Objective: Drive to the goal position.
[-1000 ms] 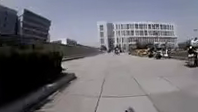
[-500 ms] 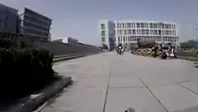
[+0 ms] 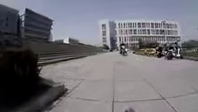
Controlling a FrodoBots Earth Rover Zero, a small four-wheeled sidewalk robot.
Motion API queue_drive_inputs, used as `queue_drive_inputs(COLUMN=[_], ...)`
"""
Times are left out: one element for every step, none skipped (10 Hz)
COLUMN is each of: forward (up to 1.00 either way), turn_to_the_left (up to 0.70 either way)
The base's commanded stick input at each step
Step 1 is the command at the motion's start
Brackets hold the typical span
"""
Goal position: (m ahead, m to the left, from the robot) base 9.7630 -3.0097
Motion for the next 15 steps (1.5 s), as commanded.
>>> queue_drive_inputs(forward=[1.0,1.0,1.0,1.0,1.0,1.0,1.0,1.0,1.0,1.0,1.0,1.0,1.0,1.0,1.0], turn_to_the_left=[0.01,0.01,0.01,-0.02,-0.39,-0.19,0.01,0.01,0.01,0.01,0.01,0.01,0.01,0.01,0.01])
